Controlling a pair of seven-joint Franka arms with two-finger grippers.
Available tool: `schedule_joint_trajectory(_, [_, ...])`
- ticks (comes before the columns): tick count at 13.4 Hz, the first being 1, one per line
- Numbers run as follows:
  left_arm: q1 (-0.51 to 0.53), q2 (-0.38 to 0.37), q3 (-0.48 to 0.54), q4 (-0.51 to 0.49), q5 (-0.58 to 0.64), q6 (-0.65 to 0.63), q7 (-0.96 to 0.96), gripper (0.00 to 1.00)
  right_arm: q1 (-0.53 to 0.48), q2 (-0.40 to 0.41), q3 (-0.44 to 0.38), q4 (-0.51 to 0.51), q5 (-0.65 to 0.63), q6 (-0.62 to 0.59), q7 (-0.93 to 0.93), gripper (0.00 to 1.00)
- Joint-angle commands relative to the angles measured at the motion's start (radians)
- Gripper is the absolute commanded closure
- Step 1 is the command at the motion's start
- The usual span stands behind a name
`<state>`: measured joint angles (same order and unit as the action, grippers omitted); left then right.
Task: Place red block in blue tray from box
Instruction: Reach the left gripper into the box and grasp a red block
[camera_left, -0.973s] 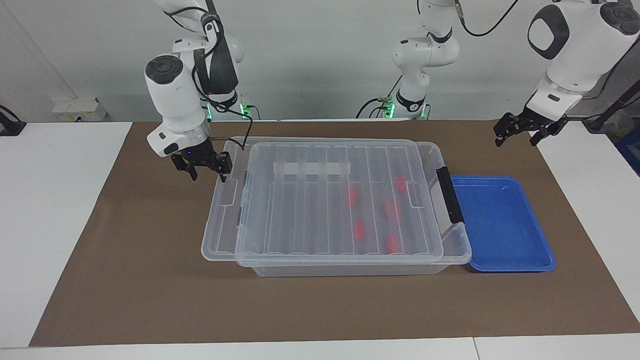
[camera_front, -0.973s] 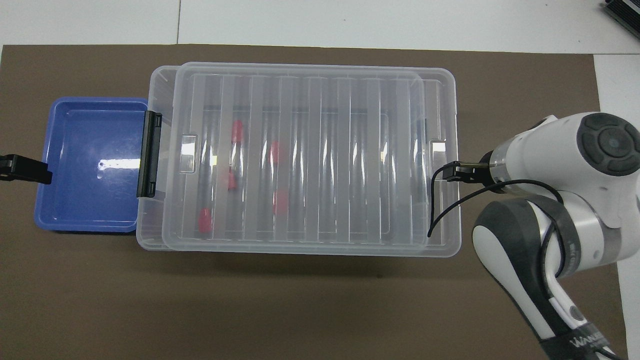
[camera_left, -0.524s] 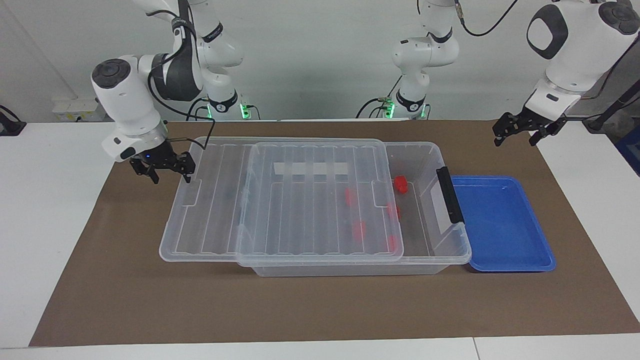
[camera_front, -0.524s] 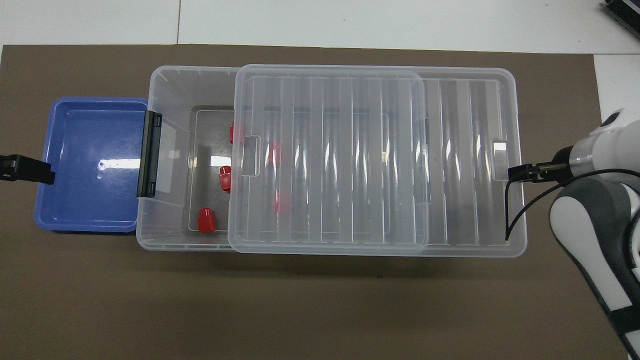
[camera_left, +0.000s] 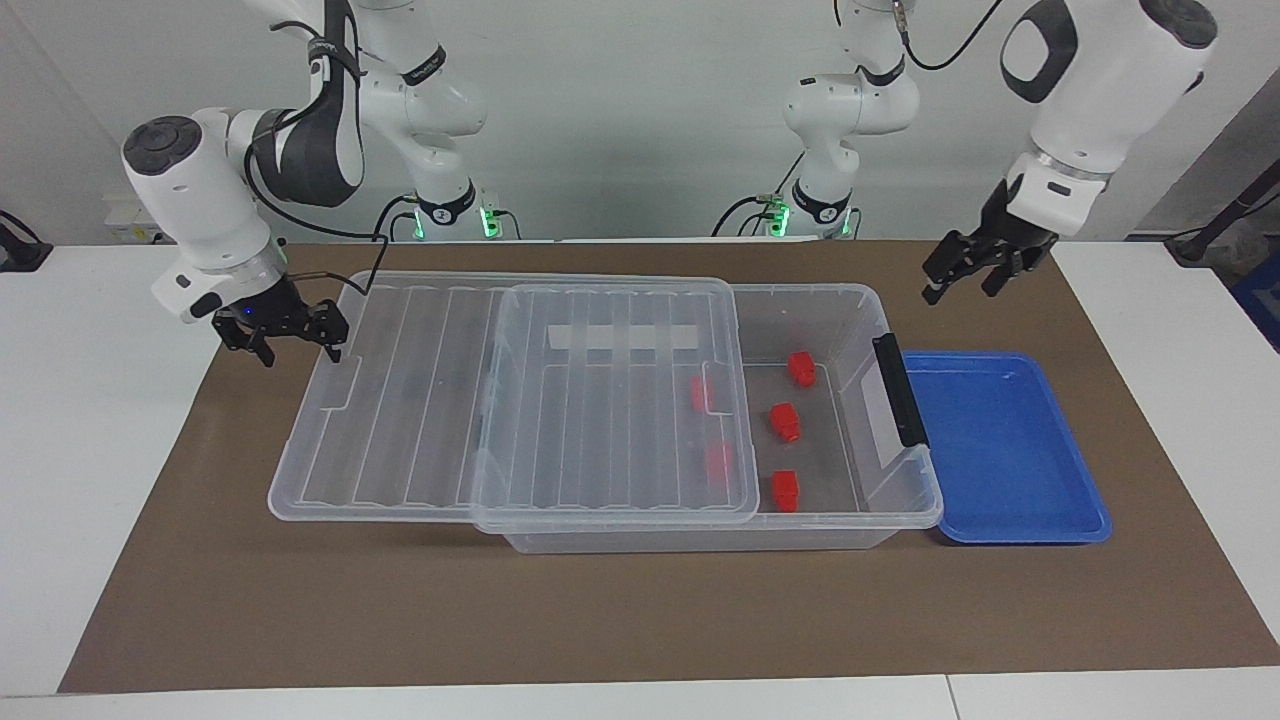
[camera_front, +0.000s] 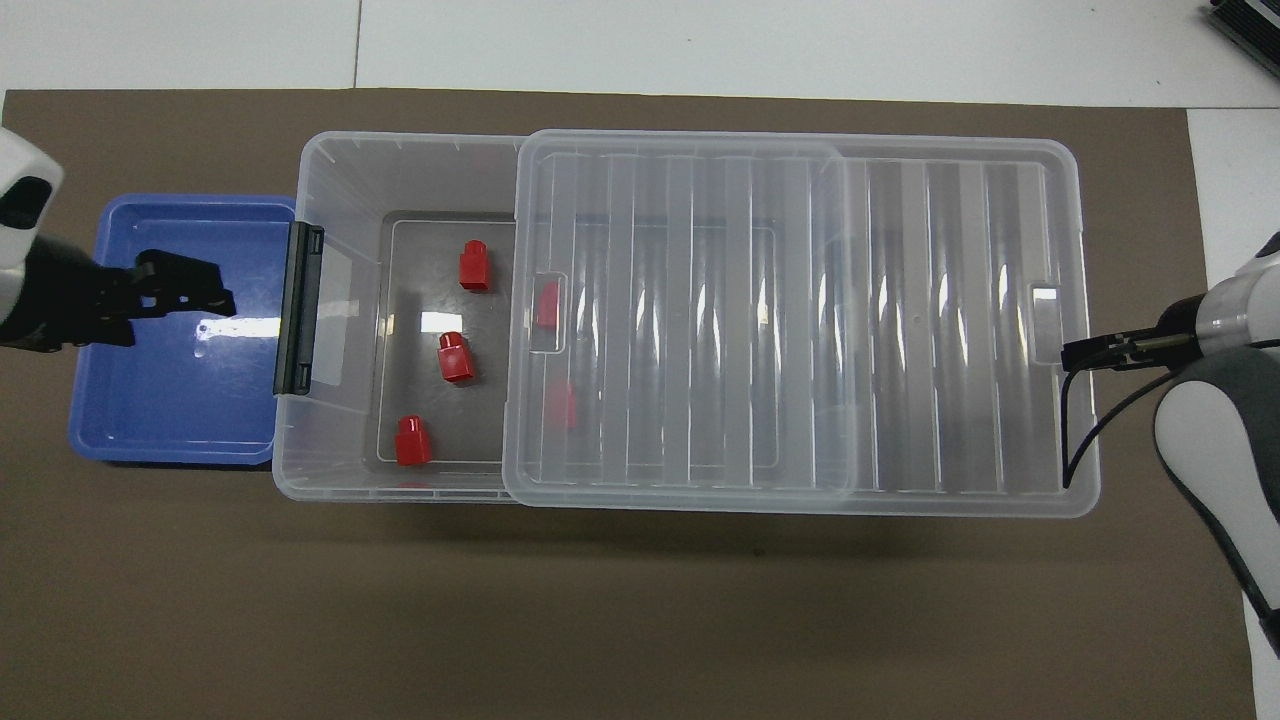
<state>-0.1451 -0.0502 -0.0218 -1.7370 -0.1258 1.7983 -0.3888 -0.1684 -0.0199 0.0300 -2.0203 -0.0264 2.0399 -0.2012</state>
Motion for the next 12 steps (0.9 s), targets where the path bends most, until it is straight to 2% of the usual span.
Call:
schedule_joint_trajectory(1, [-0.108,0.018,0.010,-0.041,0.004,0.078,-0.129,0.00,-0.036,-0.019,0.007,-0.020,0.006,0.016,-0.060,0.06])
schedule_joint_trajectory(3, [-0.210,0.114,0.008,-0.039,0.130,0.143,-0.250,0.00,-0.036,-0.018,0.008,-0.017,0.006,0.013,-0.058,0.05])
schedule_joint_trajectory(4, [-0.223,0.151,0.008,-0.045,0.143,0.186,-0.278,0.00,-0.034,-0.014,0.008,-0.002,0.006,0.002,-0.057,0.02])
schedule_joint_trajectory(7, [-0.225,0.220,0.008,-0.091,0.146,0.335,-0.280,0.00,-0.026,-0.011,0.008,0.052,0.006,-0.032,-0.044,0.01])
schedule_joint_trajectory(11, [-0.229,0.361,0.008,-0.095,0.202,0.426,-0.282,0.00,-0.023,-0.020,0.011,0.162,-0.003,-0.145,0.011,0.00])
schedule_joint_trajectory(12, [-0.243,0.377,0.008,-0.116,0.212,0.440,-0.282,0.00,-0.020,-0.017,0.011,0.205,-0.006,-0.193,0.032,0.00])
